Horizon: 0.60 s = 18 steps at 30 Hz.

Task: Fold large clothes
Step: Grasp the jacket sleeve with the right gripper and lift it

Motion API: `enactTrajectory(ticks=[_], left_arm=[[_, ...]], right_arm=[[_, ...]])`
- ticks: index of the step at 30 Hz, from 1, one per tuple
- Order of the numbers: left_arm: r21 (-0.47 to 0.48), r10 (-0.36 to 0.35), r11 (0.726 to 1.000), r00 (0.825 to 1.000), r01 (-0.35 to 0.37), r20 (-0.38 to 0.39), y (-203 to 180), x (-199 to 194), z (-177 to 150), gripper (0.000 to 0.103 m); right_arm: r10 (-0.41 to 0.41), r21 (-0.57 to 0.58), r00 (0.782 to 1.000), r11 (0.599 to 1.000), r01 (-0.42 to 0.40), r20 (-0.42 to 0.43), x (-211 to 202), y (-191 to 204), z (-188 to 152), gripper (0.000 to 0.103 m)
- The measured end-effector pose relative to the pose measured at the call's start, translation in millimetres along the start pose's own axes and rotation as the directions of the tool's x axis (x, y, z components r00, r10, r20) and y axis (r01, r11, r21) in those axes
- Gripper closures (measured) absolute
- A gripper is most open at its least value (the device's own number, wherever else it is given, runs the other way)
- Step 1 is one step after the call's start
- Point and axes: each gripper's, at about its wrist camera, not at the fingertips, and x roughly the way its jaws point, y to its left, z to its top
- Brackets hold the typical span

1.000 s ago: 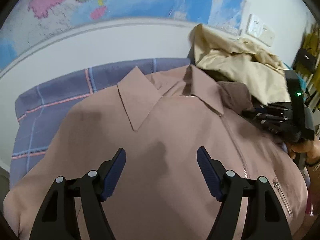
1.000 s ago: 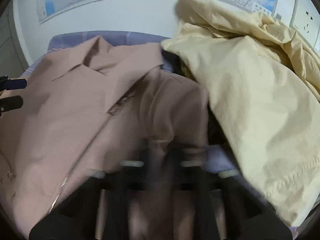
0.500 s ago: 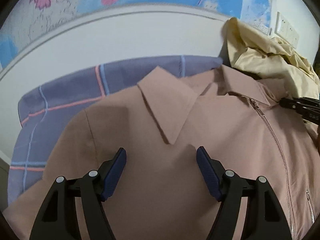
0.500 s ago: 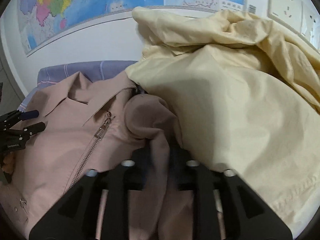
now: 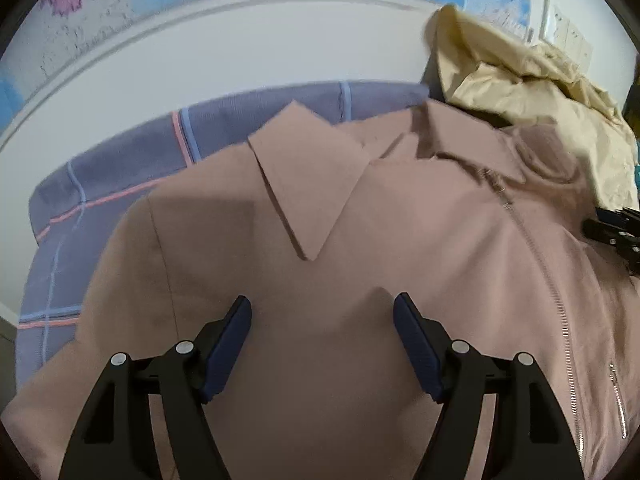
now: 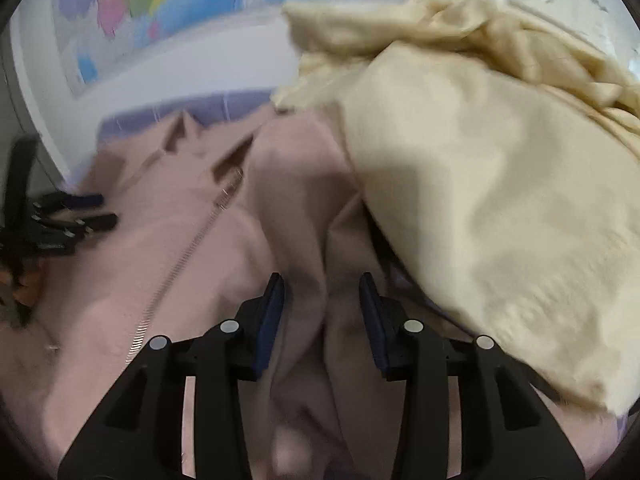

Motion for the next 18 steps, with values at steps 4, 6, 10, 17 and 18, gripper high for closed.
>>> enactTrajectory(ticks=[4,6,10,17,18], left_arm=[[0.057,-0.021,0.998,0.998,0.017,0.066,-12.9,-37.6,-2.1,0.028],[0.093,-0.035,0.995,0.995,0.027,0.094,-24.0,-55.6,-3.8,0.027],[0.138,-0.103,0.986,0.989,0.088,0.108,-45.2,-82.7,-11.7,0.025],[0.210,-0.159,0.969,0.979,0.130,0.128,-80.6,-99.4,-18.6,0.024],[0.212,-0.162,0.968,0.979,0.132,0.128,-85.0,-100.7,-19.0,0.024]], right_arm=[[-0.004,0.034,0.993,0.999,0.000,0.118,-75.6,-20.4,-29.6,0.043],[-0.063,0.095,0.988,0.994,0.050,0.142,-112.0,-44.4,-56.5,0.033],[-0.176,0.239,0.981,0.959,0.151,0.083,-144.6,-96.4,-116.1,0.020],[-0.130,0.343,0.991,0.931,0.125,-0.010,-126.1,-121.3,-166.7,0.029],[-0.111,0.344,0.994,0.933,0.107,-0.009,-124.3,-120.6,-168.3,0.035]])
